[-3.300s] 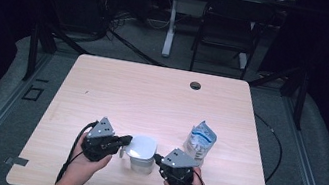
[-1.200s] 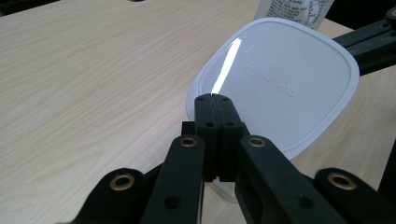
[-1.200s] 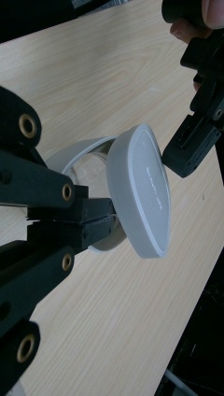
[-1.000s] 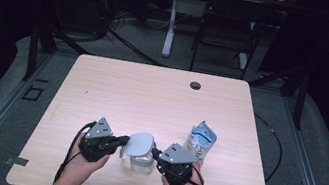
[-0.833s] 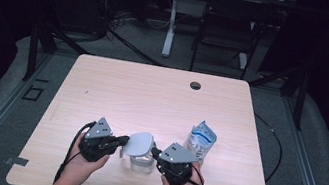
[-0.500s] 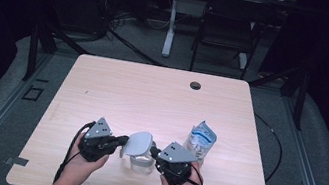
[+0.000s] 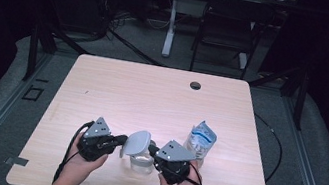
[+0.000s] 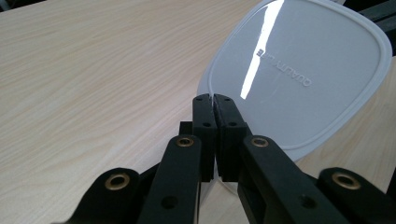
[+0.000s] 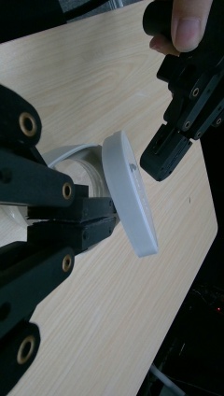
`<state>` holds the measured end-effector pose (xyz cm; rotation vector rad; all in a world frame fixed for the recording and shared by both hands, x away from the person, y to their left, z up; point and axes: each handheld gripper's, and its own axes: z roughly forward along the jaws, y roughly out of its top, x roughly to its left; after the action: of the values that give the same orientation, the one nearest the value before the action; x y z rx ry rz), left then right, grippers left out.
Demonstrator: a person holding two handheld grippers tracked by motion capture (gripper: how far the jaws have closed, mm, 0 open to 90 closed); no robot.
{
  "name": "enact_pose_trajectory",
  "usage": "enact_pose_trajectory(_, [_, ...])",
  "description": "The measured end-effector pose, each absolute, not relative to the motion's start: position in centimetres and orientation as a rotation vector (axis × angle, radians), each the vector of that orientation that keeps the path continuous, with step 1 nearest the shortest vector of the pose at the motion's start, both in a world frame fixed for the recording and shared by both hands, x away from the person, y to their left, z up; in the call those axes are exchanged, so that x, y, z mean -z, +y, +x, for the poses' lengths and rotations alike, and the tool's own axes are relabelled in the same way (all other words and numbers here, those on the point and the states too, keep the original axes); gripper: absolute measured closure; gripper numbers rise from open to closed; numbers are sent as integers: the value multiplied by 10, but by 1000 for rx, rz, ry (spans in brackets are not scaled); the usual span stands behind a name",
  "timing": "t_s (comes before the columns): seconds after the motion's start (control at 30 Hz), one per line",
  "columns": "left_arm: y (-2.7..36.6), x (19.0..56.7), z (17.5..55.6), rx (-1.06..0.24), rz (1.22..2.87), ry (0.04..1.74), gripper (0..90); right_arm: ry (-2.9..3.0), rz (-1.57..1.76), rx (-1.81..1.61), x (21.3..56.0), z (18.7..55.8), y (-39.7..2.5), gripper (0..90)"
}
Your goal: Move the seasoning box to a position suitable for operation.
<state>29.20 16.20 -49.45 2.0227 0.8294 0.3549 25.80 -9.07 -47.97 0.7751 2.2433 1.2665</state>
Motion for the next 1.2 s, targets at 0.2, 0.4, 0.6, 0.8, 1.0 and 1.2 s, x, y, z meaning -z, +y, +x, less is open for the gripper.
enact_pose_trajectory(0.2, [168, 494, 293, -373, 2003, 861, 840, 2242, 771, -1262, 478, 258, -89, 893])
enact_pose_trajectory(0.4, [178, 497, 297, -385, 1972, 918, 784, 2243, 751, -1262, 474, 258, -85, 892])
enact_pose_trajectory(0.6, [185, 497, 298, -408, 1953, 928, 719, 2245, 746, -1256, 473, 259, -83, 892])
enact_pose_trajectory(0.8, [187, 498, 299, -431, 1933, 946, 632, 2246, 736, -1252, 471, 259, -81, 889])
enact_pose_trajectory(1.0, [191, 498, 299, -429, 1907, 966, 565, 2248, 735, -1254, 470, 259, -80, 883])
enact_pose_trajectory(1.2, [197, 497, 300, -432, 1904, 989, 542, 2251, 730, -1251, 468, 260, -77, 881])
